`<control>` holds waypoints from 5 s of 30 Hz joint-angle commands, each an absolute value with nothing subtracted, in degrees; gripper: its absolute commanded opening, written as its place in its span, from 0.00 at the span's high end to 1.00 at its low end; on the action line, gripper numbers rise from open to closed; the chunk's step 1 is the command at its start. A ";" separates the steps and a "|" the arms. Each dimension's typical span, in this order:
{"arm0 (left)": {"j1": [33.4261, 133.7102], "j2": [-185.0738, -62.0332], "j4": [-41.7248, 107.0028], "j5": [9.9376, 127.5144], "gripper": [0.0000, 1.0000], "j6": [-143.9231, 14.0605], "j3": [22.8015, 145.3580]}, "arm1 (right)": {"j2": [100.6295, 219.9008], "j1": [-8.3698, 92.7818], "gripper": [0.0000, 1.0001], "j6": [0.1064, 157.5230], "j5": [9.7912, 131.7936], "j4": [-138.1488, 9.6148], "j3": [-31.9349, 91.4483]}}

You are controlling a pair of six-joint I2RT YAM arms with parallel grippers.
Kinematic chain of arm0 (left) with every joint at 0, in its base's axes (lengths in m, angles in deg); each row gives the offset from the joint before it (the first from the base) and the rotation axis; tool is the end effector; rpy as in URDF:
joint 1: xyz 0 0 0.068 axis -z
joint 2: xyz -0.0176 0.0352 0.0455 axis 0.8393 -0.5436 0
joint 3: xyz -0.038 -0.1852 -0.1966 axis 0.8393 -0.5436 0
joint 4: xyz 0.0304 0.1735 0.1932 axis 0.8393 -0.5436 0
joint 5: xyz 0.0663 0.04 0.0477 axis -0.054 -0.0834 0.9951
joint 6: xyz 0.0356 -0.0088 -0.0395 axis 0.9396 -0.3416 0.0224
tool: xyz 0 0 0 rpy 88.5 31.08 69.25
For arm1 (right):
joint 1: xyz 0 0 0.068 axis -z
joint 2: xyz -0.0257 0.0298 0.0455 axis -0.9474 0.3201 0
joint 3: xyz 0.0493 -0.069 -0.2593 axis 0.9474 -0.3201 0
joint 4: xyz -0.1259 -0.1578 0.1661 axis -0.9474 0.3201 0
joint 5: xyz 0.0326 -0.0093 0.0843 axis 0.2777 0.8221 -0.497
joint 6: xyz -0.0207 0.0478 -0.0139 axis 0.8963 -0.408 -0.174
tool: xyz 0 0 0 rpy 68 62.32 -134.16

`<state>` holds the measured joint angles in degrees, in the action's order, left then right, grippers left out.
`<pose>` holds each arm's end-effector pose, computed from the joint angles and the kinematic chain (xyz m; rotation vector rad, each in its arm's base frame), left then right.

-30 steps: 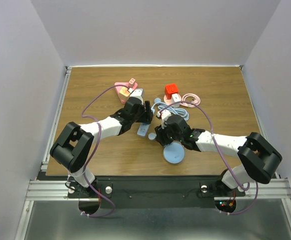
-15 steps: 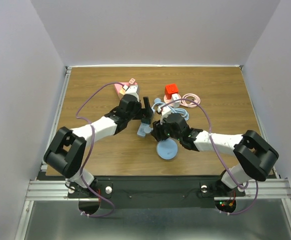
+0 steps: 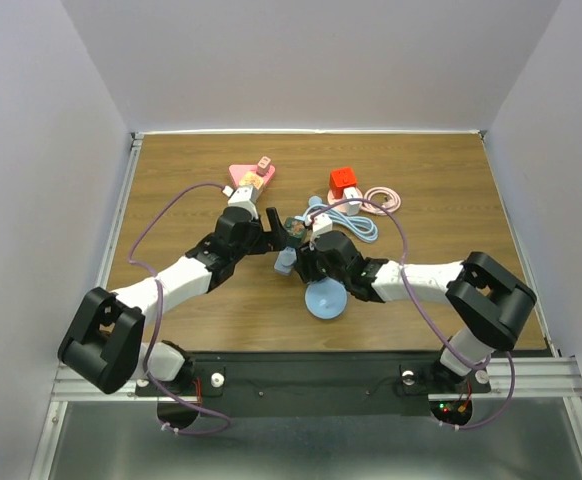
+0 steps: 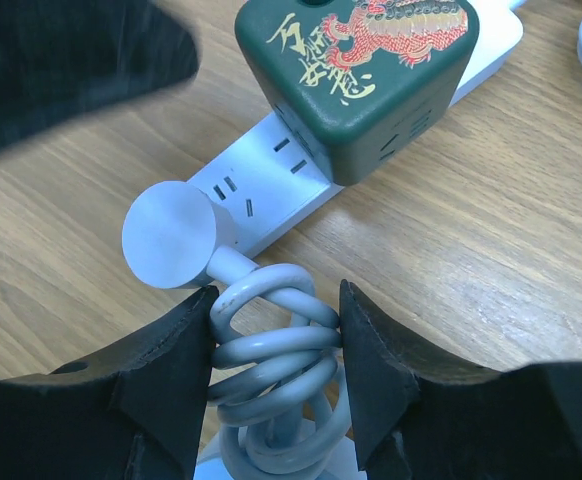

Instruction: Insert the plug

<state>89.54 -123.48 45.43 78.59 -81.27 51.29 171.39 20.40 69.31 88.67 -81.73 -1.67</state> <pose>0.2443 -0.1543 0.2342 0.0602 1.9972 -0.6656 0.2142 0.2538 0.1790 -0.5344 2.0794 0.5101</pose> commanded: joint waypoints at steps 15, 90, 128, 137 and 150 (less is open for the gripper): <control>89.15 -121.71 52.51 72.86 0.01 -84.55 44.17 | 176.30 17.19 1.00 61.81 100.14 -82.63 5.71; 89.15 -129.53 62.61 71.89 0.71 -88.24 34.94 | 179.82 12.89 1.00 47.48 109.02 -66.89 4.57; 94.16 -137.27 59.27 75.05 0.92 -89.21 32.83 | 172.18 12.36 0.38 48.28 104.01 -60.47 5.09; 94.16 -138.41 59.10 74.97 0.93 -89.12 33.18 | 167.34 12.45 0.21 46.70 108.22 -60.29 6.24; 94.16 -138.32 58.92 74.88 0.94 -89.30 33.09 | 171.12 15.96 0.21 46.08 110.60 -64.42 8.26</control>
<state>92.66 -132.90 73.74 76.21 -90.80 34.87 170.56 15.28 46.76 108.41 -60.90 6.02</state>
